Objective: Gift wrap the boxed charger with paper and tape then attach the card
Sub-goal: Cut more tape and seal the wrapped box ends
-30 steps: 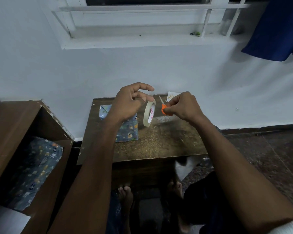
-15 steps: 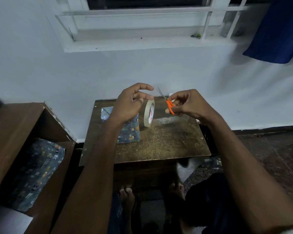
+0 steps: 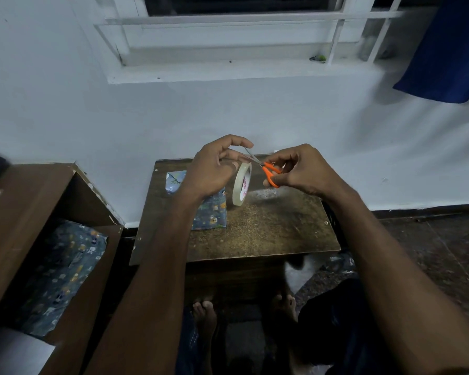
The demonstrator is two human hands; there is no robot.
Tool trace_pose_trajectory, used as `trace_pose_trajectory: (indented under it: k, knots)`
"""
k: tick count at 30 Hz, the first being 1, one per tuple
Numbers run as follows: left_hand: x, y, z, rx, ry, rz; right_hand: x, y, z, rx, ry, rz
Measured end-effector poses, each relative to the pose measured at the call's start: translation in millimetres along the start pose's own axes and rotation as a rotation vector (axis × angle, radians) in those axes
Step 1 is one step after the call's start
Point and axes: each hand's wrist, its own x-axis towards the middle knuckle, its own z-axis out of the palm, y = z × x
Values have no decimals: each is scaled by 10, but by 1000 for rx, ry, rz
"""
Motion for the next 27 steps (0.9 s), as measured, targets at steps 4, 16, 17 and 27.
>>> trace_pose_trajectory:
  k: [4,16,17,27]
  knots:
    - [0,7,-5,-6,6,-6,9,-18,18,-31,31,0]
    - [-15,34,-2,-24,-7,5,51,20,29,-114,122,-19]
    - [-12,28,5,-16,-7,10,54,23,24,-111,116,-18]
    - [32,-56,74,144,68,12,62,87,51,-167,177,35]
